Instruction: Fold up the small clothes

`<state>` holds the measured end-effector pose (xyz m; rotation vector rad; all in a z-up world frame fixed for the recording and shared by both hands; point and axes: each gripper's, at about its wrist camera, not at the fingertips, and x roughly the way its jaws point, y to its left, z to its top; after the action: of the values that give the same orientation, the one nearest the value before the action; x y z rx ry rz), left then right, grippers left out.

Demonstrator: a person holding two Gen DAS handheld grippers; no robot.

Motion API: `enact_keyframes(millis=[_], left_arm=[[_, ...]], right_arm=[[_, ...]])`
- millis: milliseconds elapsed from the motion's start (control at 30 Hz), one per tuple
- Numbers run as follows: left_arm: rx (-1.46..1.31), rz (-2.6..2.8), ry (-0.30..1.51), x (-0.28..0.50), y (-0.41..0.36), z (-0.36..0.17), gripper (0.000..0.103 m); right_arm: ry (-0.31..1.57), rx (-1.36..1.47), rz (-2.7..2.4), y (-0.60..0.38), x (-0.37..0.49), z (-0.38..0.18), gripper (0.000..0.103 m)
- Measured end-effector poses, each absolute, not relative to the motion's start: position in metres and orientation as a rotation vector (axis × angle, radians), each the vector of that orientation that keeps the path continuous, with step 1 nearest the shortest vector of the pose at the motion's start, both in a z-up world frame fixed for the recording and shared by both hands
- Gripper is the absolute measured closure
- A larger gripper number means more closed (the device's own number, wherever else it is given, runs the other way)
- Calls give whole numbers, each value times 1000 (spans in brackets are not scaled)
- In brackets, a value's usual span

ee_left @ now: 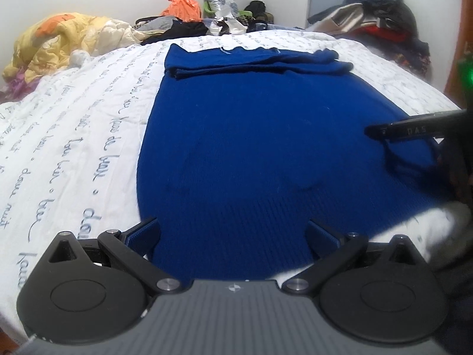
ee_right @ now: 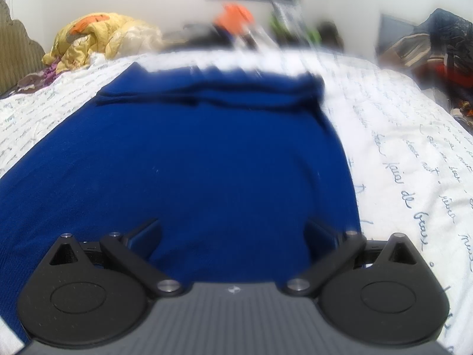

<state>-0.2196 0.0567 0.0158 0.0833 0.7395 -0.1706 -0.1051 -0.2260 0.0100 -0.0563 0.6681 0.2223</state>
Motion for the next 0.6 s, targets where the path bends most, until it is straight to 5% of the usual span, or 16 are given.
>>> enact_keyframes(millis=[367,600], left_arm=[[-67,-137,798,-233,103,32,0],[-510,-287,889,-209,145,31,0]], right_arm=[[825,-85,429,-260,-185,27,0],[980,373,376,-336,-161,34,0]])
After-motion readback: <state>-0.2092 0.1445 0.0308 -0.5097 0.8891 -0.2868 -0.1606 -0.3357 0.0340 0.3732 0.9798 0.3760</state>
